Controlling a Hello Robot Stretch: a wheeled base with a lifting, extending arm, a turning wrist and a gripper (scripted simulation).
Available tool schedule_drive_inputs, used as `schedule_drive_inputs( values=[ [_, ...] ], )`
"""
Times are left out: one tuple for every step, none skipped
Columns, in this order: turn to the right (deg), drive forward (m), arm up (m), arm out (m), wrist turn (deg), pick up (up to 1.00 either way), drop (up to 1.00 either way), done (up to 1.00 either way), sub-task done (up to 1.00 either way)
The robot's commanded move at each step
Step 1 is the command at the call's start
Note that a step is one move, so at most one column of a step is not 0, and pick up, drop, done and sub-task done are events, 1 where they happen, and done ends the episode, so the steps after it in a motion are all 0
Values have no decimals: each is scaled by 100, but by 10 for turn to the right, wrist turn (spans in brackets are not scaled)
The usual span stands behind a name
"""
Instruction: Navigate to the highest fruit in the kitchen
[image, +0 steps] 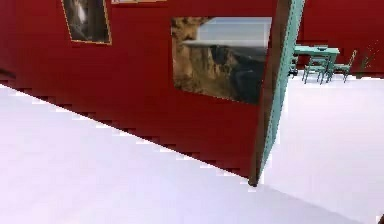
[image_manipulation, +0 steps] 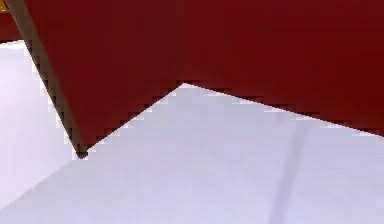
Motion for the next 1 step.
schedule_drive_inputs(
  values=[
    [-420,0,0,0,0,0,0,0,0]
  ],
)
